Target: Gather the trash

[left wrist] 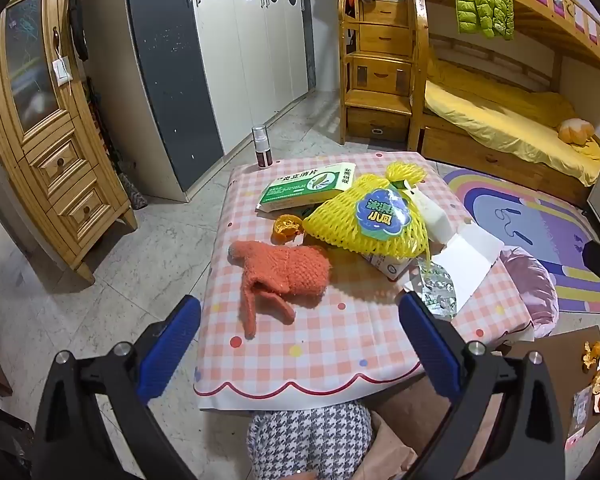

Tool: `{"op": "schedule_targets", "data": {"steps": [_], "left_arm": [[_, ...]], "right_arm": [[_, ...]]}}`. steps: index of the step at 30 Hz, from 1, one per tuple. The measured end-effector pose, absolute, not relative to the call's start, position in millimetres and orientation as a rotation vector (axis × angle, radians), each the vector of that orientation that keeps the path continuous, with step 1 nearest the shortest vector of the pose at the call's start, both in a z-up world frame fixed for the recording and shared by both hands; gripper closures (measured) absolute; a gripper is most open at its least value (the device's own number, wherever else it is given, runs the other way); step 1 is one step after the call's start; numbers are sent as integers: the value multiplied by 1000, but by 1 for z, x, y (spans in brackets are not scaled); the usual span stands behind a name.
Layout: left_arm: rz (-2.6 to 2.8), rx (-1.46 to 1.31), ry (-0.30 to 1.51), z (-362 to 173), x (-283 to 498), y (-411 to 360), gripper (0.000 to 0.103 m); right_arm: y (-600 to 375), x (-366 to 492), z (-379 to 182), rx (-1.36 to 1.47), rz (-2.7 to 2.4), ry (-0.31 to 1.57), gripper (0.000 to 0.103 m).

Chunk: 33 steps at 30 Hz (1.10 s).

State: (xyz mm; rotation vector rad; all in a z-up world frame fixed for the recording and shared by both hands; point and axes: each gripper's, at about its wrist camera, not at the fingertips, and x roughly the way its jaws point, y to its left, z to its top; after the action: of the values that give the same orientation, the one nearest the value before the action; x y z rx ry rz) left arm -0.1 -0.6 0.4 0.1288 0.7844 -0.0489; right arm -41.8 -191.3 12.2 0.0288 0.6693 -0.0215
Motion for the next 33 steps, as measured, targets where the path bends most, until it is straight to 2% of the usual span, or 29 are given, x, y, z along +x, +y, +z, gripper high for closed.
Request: {"op": "schedule_targets", "data": {"steps": [33], "left_arm": [[-46,137,782,5,1,-1,7]], "right_arm": [[-193,-41,11,43,-19,673,6]]}}
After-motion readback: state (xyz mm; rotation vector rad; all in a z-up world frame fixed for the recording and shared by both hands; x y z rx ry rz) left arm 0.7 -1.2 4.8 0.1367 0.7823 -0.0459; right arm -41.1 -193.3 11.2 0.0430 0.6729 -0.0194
